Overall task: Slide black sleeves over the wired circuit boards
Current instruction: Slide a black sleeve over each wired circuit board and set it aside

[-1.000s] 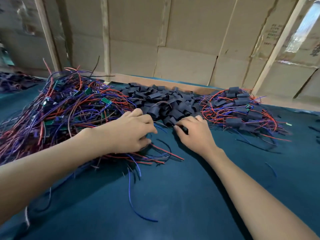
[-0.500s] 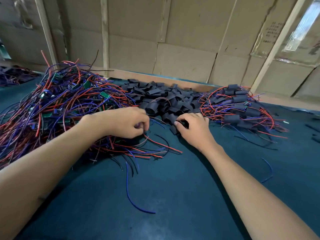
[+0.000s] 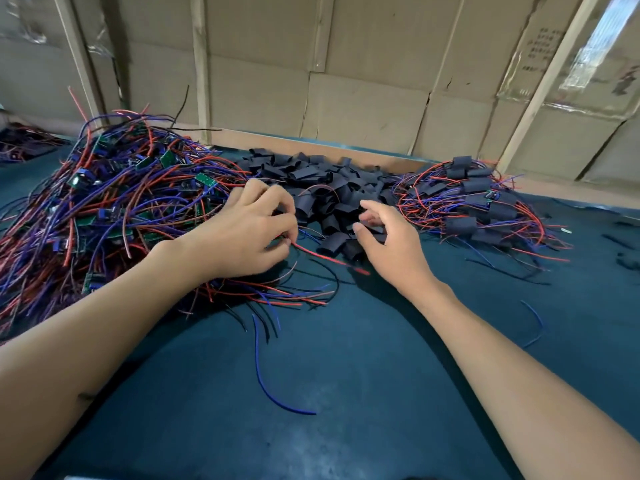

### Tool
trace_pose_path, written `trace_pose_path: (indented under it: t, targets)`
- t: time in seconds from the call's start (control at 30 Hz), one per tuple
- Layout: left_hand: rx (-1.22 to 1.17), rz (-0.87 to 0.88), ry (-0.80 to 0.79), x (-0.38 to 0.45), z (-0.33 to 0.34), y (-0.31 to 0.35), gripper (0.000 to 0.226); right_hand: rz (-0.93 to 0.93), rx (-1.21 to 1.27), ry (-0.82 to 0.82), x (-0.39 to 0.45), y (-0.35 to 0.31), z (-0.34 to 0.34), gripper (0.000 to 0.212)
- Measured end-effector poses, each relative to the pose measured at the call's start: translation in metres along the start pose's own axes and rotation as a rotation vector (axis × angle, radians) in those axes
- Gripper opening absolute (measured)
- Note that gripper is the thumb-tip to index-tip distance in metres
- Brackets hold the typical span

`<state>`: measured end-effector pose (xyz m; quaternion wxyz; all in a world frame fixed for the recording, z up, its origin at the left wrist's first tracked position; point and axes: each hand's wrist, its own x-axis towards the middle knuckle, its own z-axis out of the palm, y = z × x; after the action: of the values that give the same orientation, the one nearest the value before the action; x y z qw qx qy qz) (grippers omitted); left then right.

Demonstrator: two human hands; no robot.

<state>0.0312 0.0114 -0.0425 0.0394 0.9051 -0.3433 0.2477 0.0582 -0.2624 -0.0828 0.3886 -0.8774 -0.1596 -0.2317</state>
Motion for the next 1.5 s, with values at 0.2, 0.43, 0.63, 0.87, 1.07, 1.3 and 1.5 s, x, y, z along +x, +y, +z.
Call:
trace_pose_path:
  t: [0.2,0.43,0.63,0.87,1.07,1.3,1.5]
  targets:
    - [-0.062,0.118,0.043,0.007,-0.003,0.013,0.026,-0.175,-0.253,-0.312,0.003,-0.015,0.004,0.054]
    - [-0.347,0.192,-0.191,0.011,0.026,0.043,0.034,-0.217,-0.434,-0.296,0.002,-0.005,0.008,0.037]
    - [-0.276,0.206,-0.126,0.010,0.028,0.040,0.028,-0.129,-0.154,0.057,-0.010,-0.016,0.000,0.030]
    - [-0.257,0.166,-0.135,0.011,0.030,0.042,0.017,-0.149,-0.033,-0.161,-0.036,-0.014,-0.017,0.038]
    - [-0.172,0.069,0.136,0.008,0.031,0.046,0.026,-0.143,-0.049,-0.193,-0.049,-0.012,-0.027,0.049]
    - [-0.223,0.069,0.290,0.011,0.020,0.045,0.038,-0.093,0.002,-0.193,-0.049,-0.013,-0.028,0.050]
    - [-0.656,-0.076,0.128,0.007,0.015,0.045,0.039,-0.109,0.018,-0.236,-0.052,-0.014,-0.027,0.060]
